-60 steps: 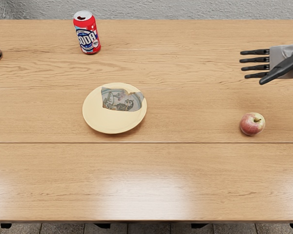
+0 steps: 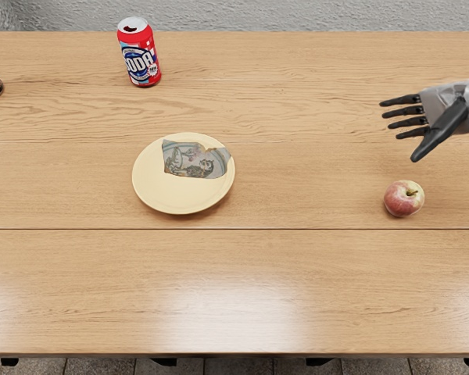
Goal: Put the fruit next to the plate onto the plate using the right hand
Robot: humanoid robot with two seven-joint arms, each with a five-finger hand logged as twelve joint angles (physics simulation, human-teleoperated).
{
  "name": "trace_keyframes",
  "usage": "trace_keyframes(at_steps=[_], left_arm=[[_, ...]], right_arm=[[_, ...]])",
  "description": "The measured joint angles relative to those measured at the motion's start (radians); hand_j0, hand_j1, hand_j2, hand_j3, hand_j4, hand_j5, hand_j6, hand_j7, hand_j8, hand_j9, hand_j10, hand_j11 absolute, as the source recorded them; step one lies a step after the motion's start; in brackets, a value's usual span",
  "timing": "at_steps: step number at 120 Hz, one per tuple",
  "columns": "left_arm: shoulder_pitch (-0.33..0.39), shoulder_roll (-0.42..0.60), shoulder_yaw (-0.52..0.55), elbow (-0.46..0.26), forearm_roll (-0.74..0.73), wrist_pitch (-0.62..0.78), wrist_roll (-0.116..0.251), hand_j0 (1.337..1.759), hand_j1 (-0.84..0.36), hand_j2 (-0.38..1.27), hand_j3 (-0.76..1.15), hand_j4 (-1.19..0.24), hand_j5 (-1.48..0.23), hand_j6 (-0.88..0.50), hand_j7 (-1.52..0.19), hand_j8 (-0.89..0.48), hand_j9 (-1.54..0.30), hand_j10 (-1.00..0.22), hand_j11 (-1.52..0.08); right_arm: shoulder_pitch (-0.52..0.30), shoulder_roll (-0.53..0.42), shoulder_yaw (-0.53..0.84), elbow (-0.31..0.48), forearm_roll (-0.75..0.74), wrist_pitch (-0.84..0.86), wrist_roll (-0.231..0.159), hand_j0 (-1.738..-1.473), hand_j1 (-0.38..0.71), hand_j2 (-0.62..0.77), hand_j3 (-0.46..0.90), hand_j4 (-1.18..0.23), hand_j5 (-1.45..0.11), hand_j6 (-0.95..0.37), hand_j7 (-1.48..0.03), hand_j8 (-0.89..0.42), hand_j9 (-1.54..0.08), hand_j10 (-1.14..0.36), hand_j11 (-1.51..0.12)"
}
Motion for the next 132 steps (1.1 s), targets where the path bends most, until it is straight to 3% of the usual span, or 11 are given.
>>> trace_keyframes(at_steps=[17, 41, 77, 101, 132], left_arm=[[0.000, 0.000, 0.000, 0.001, 0.000, 0.000, 0.000, 1.658, 0.34, 0.00, 0.00, -0.01, -0.01, -0.01, -0.01, -0.01, -0.01, -0.01, -0.01], [0.000, 0.000, 0.000, 0.001, 0.000, 0.000, 0.000, 1.658, 0.34, 0.00, 0.00, -0.01, -0.01, -0.01, -0.01, -0.01, -0.01, -0.01, -0.01], [0.000, 0.000, -0.001, 0.001, 0.000, 0.000, 0.000, 1.658, 0.34, 0.00, 0.00, -0.01, -0.01, -0.01, -0.01, -0.01, -0.01, -0.01, -0.01], [0.000, 0.000, 0.000, 0.001, 0.000, 0.000, 0.000, 1.658, 0.34, 0.00, 0.00, -0.01, -0.01, -0.01, -0.01, -0.01, -0.01, -0.01, -0.01], [0.000, 0.000, 0.000, 0.000, 0.000, 0.000, 0.000, 1.658, 0.34, 0.00, 0.00, -0.01, -0.01, -0.01, -0.01, -0.01, -0.01, -0.01, -0.01]], right_arm=[[0.024, 0.038, -0.063, 0.119, -0.184, 0.000, 0.000, -1.658, -0.35, 0.00, 0.00, 0.00, 0.00, 0.00, 0.00, 0.00, 0.00, 0.00, 0.00], [0.098, 0.073, -0.206, 0.205, -0.362, -0.067, 0.000, -1.658, -0.35, 0.00, 0.00, 0.00, 0.00, 0.00, 0.00, 0.00, 0.00, 0.00, 0.00], [0.176, 0.042, -0.239, 0.325, -0.535, -0.179, 0.000, -1.658, -0.35, 0.00, 0.00, 0.00, 0.00, 0.00, 0.00, 0.00, 0.00, 0.00, 0.00], [0.149, -0.071, -0.240, 0.542, -0.657, -0.350, 0.000, -1.658, -0.31, -0.01, 0.00, -0.04, -0.05, -0.04, -0.05, -0.04, -0.05, -0.04, -0.05], [0.059, -0.109, -0.230, 0.642, -0.743, -0.447, 0.000, -1.658, -0.34, 0.00, 0.00, -0.02, -0.01, -0.02, -0.01, -0.02, -0.01, -0.01, -0.01]])
